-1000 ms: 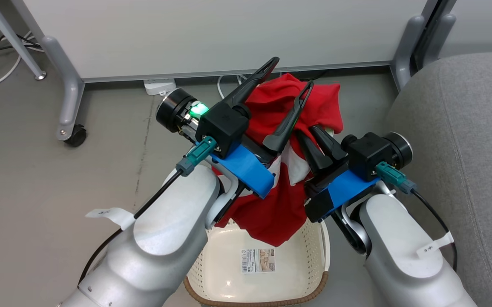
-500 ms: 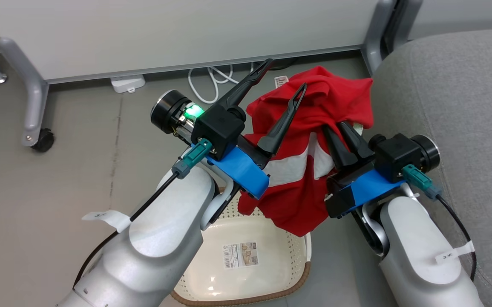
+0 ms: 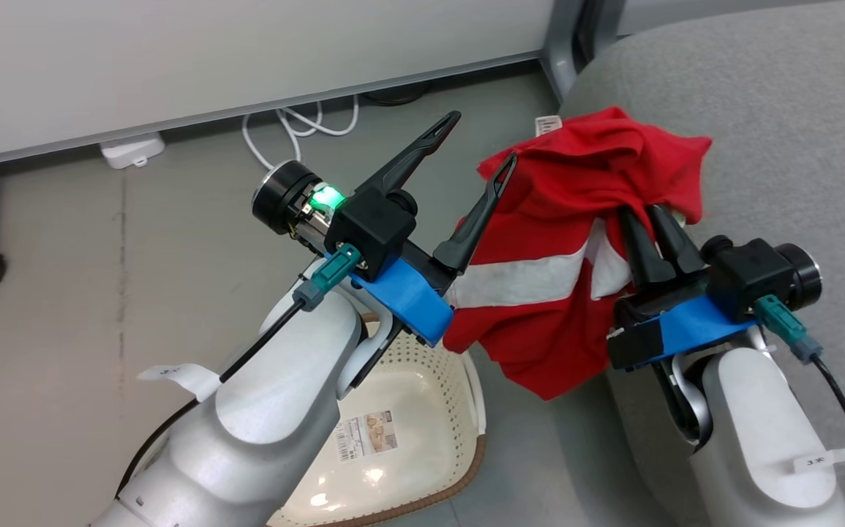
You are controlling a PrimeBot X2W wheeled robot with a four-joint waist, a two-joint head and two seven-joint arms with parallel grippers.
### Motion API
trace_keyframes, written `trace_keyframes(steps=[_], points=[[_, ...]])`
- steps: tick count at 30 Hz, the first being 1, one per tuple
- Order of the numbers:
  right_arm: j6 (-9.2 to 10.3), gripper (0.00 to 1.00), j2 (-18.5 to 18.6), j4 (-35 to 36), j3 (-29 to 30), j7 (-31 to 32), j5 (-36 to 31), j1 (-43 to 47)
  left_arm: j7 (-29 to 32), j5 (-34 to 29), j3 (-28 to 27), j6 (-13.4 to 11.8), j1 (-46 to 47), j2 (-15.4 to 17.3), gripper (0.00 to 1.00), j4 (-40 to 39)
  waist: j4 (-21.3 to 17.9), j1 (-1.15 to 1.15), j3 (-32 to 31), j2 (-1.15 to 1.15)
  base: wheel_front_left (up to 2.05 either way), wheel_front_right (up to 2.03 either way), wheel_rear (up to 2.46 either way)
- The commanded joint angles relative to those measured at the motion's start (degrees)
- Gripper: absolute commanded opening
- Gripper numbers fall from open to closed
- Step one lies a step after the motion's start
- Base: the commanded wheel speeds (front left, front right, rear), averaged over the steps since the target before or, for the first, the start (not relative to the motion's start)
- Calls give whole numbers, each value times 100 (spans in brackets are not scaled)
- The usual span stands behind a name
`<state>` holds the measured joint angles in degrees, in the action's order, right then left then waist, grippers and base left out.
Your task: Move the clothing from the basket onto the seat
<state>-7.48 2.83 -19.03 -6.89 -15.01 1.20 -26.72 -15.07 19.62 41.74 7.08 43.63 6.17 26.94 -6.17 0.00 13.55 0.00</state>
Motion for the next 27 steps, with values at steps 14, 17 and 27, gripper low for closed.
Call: trace_keyframes(steps=[14,17,27], points=[[-3,0,7,484,434,-25,86,397,-13,28,236,37,124,78,100,113,-1028,0,156,0,0,0,0],[-3,0,6,558,483,-26,96,497,-6,43,294,41,137,78,100,137,-1199,0,196,0,0,0,0],[-3,0,7,841,675,-26,117,731,-4,60,437,46,202,71,100,173,-1401,0,280,0,0,0,0]])
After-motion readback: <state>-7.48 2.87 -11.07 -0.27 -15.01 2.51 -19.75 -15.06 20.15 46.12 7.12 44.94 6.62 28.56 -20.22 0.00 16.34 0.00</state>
